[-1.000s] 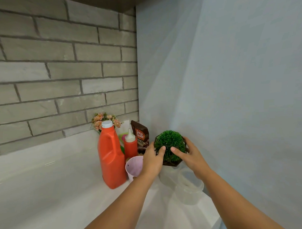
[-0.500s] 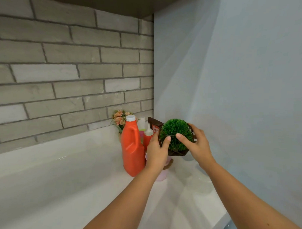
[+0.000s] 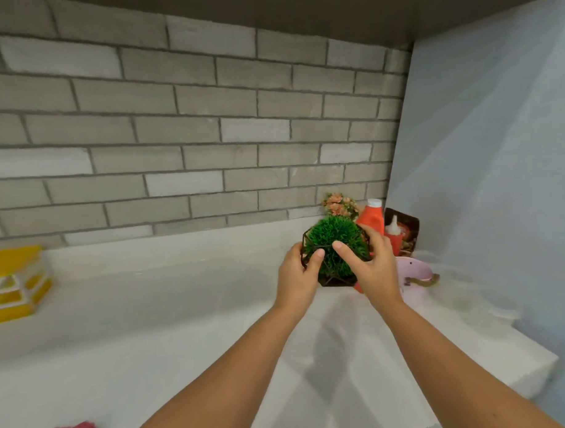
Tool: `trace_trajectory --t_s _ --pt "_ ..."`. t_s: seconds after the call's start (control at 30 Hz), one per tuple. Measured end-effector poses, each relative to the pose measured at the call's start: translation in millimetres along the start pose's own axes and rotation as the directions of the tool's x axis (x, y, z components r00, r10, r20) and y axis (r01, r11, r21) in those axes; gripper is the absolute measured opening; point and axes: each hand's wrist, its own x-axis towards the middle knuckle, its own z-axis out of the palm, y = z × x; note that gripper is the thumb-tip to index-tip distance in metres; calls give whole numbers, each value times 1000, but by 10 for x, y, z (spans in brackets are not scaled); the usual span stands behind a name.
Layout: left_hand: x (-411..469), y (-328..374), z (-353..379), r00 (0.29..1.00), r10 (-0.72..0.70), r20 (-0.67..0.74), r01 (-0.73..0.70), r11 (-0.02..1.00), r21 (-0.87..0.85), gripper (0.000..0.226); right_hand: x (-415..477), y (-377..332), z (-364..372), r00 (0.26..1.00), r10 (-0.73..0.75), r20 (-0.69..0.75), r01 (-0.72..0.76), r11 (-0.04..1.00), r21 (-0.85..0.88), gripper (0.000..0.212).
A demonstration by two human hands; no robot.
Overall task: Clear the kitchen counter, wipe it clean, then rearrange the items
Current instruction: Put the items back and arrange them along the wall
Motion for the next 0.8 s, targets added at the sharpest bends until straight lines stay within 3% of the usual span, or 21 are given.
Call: trace_trajectory --t_s 0.3,0.6,0.8 --pt "-194 -127 -1416 987 -16 -158 31 995 94 9 -414 -605 1212 982 -15 186 -12 990 141 72" --pt "-210 -260 -2429 918 -77 -388 129 986 110 12 -588 -1019 2275 938 -55 341 -45 959 278 73" --pt "-420 -378 -3156 880 -111 -463 185 975 119 23 -945 -1368 2879 911 -75 405 -47 958 285 73"
